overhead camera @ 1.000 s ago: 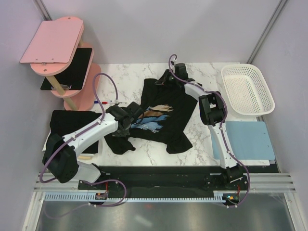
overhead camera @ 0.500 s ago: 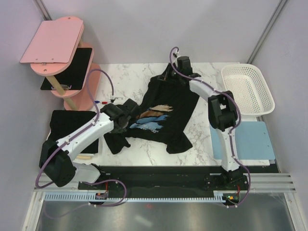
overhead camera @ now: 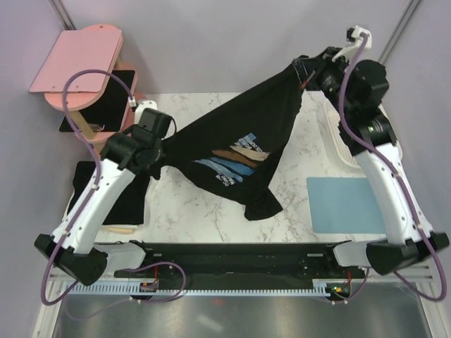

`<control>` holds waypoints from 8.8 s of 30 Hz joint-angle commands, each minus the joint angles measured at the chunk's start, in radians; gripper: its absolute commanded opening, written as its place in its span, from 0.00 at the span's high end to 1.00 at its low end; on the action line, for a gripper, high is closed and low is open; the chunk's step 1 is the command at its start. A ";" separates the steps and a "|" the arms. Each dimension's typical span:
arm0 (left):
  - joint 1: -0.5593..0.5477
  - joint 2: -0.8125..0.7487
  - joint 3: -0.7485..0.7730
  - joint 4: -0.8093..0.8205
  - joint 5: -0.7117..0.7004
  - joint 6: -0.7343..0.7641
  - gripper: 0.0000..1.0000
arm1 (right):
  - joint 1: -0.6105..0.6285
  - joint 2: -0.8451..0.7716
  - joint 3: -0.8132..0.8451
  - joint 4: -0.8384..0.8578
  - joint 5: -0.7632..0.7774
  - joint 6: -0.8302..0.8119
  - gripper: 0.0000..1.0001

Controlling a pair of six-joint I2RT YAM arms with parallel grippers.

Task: Fold and stack the t-shirts
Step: Flatten out the tshirt, then fold the flattened tshirt in 1/3 of the way

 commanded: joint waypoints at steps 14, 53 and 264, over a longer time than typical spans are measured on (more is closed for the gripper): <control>0.030 -0.088 0.824 -0.111 0.093 0.248 0.98 | -0.001 -0.542 0.031 -0.309 0.133 -0.088 1.00; 0.030 -0.201 0.906 0.057 0.368 0.307 0.98 | -0.001 -0.667 0.042 -0.327 0.054 -0.120 1.00; 0.284 0.580 -0.133 0.798 0.592 -0.045 0.98 | -0.152 0.560 -0.360 -0.028 0.088 -0.108 1.00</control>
